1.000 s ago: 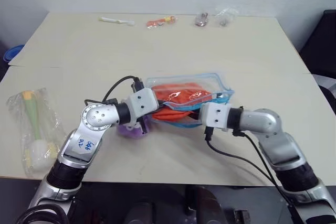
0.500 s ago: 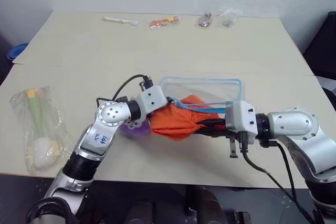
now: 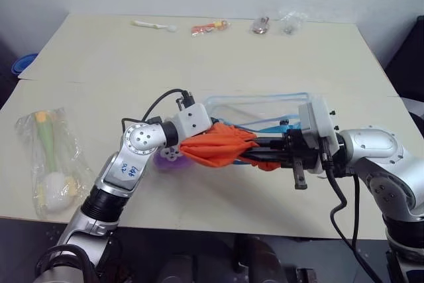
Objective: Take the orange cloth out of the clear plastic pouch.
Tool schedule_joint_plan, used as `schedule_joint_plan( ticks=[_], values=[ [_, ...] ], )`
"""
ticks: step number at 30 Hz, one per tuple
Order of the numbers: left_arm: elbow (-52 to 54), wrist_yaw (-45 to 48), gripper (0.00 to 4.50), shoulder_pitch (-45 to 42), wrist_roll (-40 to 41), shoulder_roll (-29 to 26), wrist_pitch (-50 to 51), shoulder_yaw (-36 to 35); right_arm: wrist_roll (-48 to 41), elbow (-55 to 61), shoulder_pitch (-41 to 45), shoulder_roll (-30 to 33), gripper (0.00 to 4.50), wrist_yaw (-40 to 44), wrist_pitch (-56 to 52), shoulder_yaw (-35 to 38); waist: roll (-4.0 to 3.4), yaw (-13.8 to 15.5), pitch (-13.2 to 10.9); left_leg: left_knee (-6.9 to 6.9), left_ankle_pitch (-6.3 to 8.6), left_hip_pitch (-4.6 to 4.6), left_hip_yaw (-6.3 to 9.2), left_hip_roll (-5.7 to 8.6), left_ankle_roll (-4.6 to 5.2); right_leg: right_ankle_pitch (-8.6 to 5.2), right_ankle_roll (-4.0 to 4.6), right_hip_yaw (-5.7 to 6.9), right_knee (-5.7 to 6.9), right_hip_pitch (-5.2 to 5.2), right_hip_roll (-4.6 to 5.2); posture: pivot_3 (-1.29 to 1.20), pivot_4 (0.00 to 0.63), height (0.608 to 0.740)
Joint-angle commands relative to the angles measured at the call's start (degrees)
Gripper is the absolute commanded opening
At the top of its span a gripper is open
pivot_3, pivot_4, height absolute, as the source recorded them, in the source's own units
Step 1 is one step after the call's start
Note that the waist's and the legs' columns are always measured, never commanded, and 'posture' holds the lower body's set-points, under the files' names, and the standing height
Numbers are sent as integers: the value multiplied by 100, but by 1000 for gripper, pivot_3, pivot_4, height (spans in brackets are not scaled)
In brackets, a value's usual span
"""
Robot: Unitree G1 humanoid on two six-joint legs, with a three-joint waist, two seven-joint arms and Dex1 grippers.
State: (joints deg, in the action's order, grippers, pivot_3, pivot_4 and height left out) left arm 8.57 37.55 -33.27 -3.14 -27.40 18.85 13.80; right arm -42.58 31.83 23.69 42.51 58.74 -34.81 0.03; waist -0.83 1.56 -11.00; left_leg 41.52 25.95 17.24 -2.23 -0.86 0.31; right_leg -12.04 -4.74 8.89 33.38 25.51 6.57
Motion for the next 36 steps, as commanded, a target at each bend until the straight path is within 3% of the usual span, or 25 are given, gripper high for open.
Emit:
schedule_joint_plan(
  ticks=[1,10,21,27,36],
  values=[
    [437,-72,0,-205,233,152,52,-303,378,136,-154,23,14,85,350,-237,0,-9,0,0,0,0,-2,0,0,0,0,0,0,0,0,0,150,740],
    [696,-16,0,-423,441,276,246,-427,1309,-281,-297,-160,14,149,986,-920,0,-18,0,0,0,-3,-5,-1,0,0,0,-2,1,0,-1,0,150,740],
    [-62,-330,0,-756,63,476,115,-257,662,285,-327,216,14,581,582,-653,1,-6,-1,1,0,-2,-2,0,0,0,0,0,0,0,-2,0,150,740],
    [101,-207,0,-888,482,775,166,-448,1248,-60,-446,164,14,331,735,-930,2,-10,0,1,0,-1,-3,0,0,0,0,1,0,0,-1,0,150,740],
    [-147,-358,0,-954,243,705,178,-338,1482,-79,-385,266,14,737,1104,-1051,1,-8,0,2,0,-3,-4,0,0,0,-1,0,1,0,-1,0,150,740]
  ],
)
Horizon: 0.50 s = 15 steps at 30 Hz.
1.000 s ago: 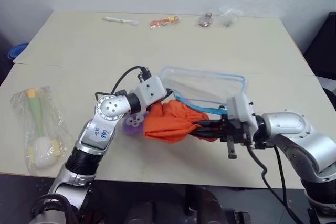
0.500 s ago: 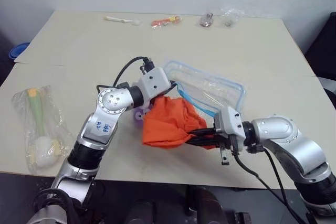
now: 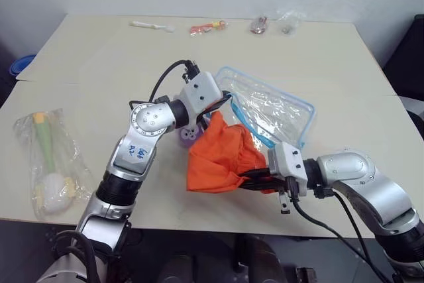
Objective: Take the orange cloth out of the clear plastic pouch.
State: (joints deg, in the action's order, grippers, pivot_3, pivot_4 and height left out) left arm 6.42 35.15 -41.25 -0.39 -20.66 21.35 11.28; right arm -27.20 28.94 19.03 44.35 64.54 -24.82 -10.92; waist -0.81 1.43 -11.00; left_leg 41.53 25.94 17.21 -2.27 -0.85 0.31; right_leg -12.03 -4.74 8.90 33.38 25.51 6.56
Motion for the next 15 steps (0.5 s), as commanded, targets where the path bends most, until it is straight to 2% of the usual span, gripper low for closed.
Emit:
schedule_joint_plan(
  ticks=[1,5,15],
  values=[
    [43,-146,0,-196,1,70,-66,-118,-34,210,102,107,14,209,98,22,0,9,0,1,0,1,1,0,0,0,0,0,0,0,0,0,150,740],
    [11,-213,0,-277,49,142,-24,-170,32,198,160,88,14,274,79,-35,0,9,0,4,0,4,3,1,0,0,0,2,0,0,1,0,150,740],
    [173,-270,0,-333,368,315,91,-409,955,-447,189,-63,14,176,652,-403,0,-2,0,4,0,3,2,0,0,0,0,2,0,0,0,0,150,740]
  ],
)
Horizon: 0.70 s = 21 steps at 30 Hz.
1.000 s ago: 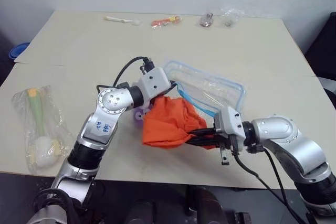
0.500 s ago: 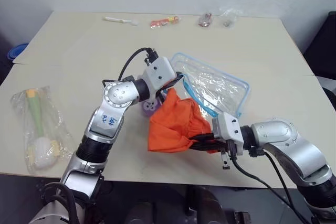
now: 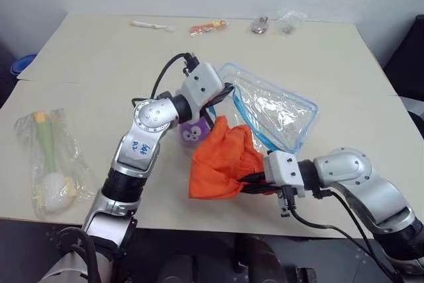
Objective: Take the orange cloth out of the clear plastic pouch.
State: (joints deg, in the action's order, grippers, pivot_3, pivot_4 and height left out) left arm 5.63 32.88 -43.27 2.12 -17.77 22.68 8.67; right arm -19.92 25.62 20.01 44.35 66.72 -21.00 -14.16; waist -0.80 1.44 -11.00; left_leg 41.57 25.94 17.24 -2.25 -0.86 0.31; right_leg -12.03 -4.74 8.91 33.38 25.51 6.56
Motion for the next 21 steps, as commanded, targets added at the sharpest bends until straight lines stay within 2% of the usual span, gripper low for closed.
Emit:
schedule_joint_plan(
  ticks=[1,3,9,13,19,21],
  values=[
    [260,-39,0,-112,107,12,-43,-131,348,-188,108,-64,14,-42,372,-124,0,-2,0,0,0,0,-1,0,0,0,0,-1,0,0,0,0,150,740],
    [231,-50,0,-88,9,-43,-23,-65,424,-240,129,-91,14,2,560,-153,0,0,0,0,0,1,0,0,0,0,0,1,0,0,0,0,150,740],
    [-106,-93,0,-102,-479,-255,-165,262,-228,201,144,-22,14,341,432,158,0,-3,0,0,0,0,0,0,0,0,0,1,0,0,-1,0,150,740],
    [-381,-106,0,-15,-854,-452,-367,485,-1860,705,558,-4,14,95,-780,929,0,-3,0,0,0,-1,0,0,0,0,0,1,0,0,-1,0,150,740],
    [-632,8,0,340,-1130,-733,-462,615,-2763,549,1120,463,14,-104,-1541,1910,0,-1,0,3,0,0,2,-2,0,0,0,1,1,0,0,0,150,740],
    [-586,88,476,480,-1078,-776,-400,580,-3077,357,1322,601,0,-190,-1771,2246,0,-1,0,3,0,1,0,-1,0,0,0,0,2,0,2,0,150,740]
  ],
)
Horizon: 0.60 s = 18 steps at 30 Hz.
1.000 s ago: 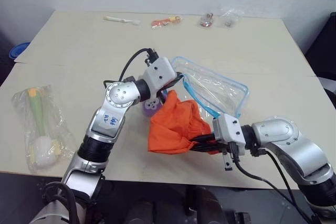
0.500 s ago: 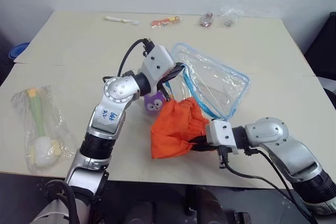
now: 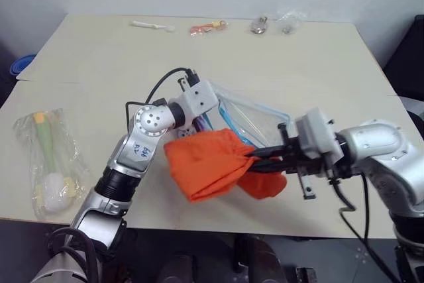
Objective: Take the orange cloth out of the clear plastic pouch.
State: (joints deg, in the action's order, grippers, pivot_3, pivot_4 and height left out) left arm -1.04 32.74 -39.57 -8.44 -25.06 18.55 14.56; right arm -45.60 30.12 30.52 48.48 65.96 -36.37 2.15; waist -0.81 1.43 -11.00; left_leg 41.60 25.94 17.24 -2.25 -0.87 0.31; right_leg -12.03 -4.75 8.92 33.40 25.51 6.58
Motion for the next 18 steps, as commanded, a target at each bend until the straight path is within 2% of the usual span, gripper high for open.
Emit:
schedule_joint_plan(
  ticks=[1,7,11,13,15,18],
  values=[
    [153,127,676,191,40,-53,52,-61,-605,-214,352,274,0,-132,-318,760,0,6,0,0,0,0,0,0,0,0,0,1,0,0,0,0,150,740],
    [682,238,2566,515,314,-25,352,-279,-731,-834,660,583,0,-188,-498,1235,1,6,0,0,0,2,-1,-1,0,0,0,1,-1,0,1,0,150,740],
    [1587,795,3829,736,1051,-84,1377,-474,58,-1446,716,648,0,-263,40,1125,1,1,0,0,0,1,-2,-2,0,0,0,0,1,0,1,0,150,740],
    [2004,999,3829,797,1367,-198,1837,-586,347,-1693,721,631,0,-272,277,1079,1,-3,0,0,0,2,-3,-1,0,0,0,-1,1,0,3,0,150,740],
    [2475,1120,3829,832,1901,-326,2515,-996,498,-2018,808,557,0,-344,385,1104,1,-1,0,0,0,2,-2,-2,0,0,0,-1,0,0,3,0,150,740],
    [2803,1209,3829,911,2228,-640,2837,-1319,296,-2156,861,545,0,-186,284,1213,0,-9,0,0,0,2,-1,-3,0,0,0,-2,1,0,2,0,150,740]
  ],
)
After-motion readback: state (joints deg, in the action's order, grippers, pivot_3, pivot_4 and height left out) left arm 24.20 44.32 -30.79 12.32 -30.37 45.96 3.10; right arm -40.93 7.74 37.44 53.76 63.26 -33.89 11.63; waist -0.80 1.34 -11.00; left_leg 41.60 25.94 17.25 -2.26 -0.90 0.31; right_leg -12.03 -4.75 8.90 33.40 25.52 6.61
